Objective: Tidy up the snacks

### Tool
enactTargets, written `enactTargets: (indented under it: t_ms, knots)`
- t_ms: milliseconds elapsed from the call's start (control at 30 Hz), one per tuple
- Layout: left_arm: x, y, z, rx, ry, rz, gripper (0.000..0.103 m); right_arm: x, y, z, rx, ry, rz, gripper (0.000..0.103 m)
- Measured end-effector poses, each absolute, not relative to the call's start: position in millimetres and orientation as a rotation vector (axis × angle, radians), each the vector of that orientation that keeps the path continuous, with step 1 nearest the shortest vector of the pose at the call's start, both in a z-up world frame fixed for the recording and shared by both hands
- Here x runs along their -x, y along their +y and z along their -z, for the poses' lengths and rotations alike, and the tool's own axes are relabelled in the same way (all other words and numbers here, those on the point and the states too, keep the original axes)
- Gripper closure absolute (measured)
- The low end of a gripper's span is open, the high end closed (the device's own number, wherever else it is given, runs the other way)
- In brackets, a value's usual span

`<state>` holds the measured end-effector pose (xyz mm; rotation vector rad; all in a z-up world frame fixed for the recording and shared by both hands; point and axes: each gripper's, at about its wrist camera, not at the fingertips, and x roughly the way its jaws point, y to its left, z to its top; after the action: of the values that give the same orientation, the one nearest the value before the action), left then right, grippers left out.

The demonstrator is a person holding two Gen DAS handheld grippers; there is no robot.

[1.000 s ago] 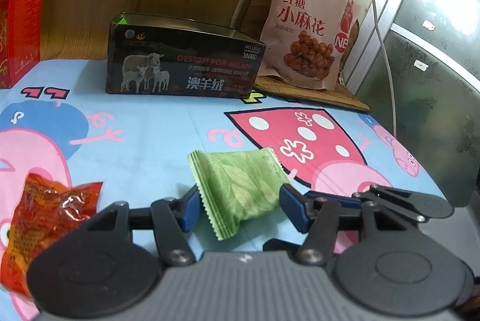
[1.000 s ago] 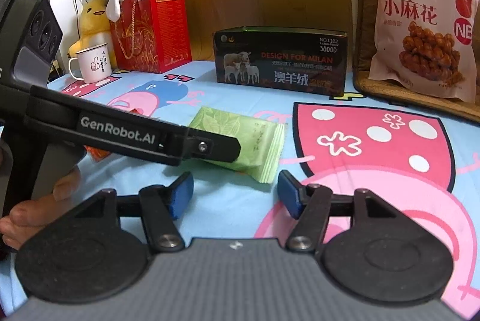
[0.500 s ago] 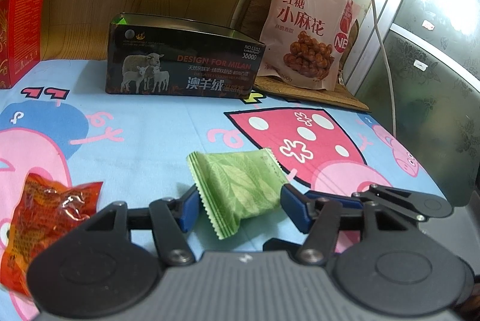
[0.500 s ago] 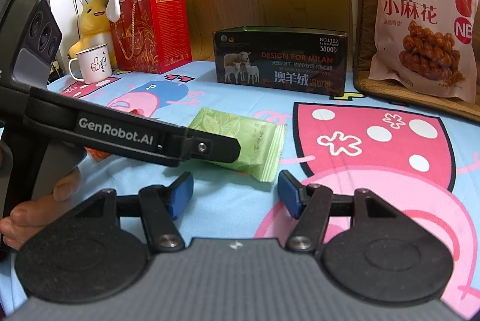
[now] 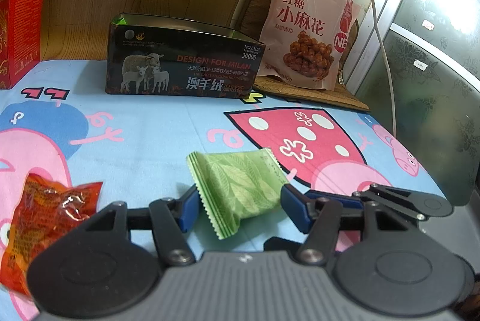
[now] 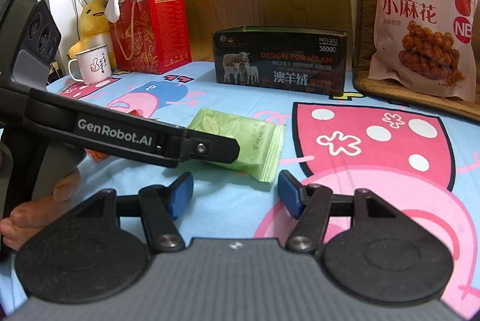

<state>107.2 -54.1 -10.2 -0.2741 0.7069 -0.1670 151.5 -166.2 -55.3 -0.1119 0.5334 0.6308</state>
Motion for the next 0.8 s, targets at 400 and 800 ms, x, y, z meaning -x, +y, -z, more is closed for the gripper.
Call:
enactTargets:
  t_ms: [400, 800]
  knots:
    - [-107.2, -54.1, 10.2, 0.274, 0.707, 0.167, 0.045, -151.7, -166.8, 55.4, 0.105, 0.535, -0.625, 0.038]
    - [-107.0, -54.3, 10.2, 0.274, 0.707, 0.167, 0.045, -151.9, -166.7, 55.3, 0.104, 0.535, -0.625, 0.038]
